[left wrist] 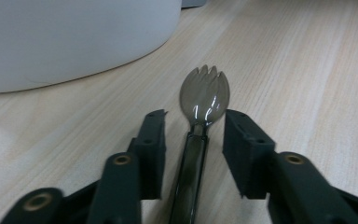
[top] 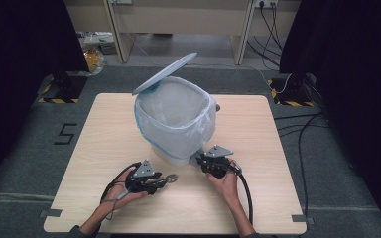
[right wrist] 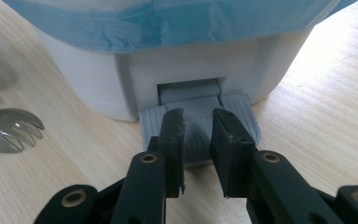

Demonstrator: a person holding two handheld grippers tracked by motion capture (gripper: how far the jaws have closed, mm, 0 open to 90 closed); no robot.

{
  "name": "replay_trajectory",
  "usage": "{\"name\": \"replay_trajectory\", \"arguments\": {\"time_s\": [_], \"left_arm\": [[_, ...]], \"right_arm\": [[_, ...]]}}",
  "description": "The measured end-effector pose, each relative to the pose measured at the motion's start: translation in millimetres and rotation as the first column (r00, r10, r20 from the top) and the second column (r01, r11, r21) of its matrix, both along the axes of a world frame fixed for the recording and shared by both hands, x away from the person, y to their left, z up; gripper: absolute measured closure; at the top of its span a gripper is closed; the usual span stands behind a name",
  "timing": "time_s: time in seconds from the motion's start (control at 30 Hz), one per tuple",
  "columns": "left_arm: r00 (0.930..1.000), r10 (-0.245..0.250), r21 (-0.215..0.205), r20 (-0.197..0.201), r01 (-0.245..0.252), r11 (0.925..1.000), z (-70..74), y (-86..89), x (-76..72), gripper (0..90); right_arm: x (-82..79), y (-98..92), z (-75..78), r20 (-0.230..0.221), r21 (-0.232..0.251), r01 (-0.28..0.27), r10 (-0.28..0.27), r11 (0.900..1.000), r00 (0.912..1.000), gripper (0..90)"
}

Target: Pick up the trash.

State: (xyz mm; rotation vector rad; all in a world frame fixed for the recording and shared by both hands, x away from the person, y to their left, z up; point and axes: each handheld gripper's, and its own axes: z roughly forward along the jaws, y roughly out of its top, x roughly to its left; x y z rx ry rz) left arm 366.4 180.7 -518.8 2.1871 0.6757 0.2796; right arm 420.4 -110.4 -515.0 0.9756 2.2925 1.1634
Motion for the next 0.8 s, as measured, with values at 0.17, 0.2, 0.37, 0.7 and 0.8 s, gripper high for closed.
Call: {"name": "replay_trajectory", "arguments": {"time_s": [0.17,0.2,0.37,0.7,0.8], "left_arm": [[0.9999,0.006,-0.014,0.012,-0.005,0.9999,-1.4,1.0,-1.6,71.6],[0.9999,0.005,-0.013,0.015,-0.005,0.9999,-1.5,0.1,-2.1,73.4],[1.0,-0.001,-0.014,0.007,0.002,0.9999,-1.0,-1.9,-2.4,78.9],[0.9999,0.006,-0.032,-0.014,-0.006,0.9995,-1.0,0.6,-1.1,79.7],[0.9999,0.005,-0.035,-0.016,-0.006,0.9994,-1.1,1.3,-1.0,79.6]], "right_arm": [[-0.1,0.1,0.0,-0.001,0.0,0.001,-0.001,1.0,1.0,74.0],[-0.2,0.1,0.0,-0.001,0.001,0.001,-0.001,1.0,1.0,74.0],[-0.2,0.1,0.0,-0.001,0.0,0.002,-0.002,1.0,1.0,74.0],[0.0,0.0,0.0,0.0,0.0,0.0,0.0,1.0,1.0,74.0],[0.2,-0.2,0.0,-0.002,0.002,0.0,0.0,1.0,1.0,74.0]]}}
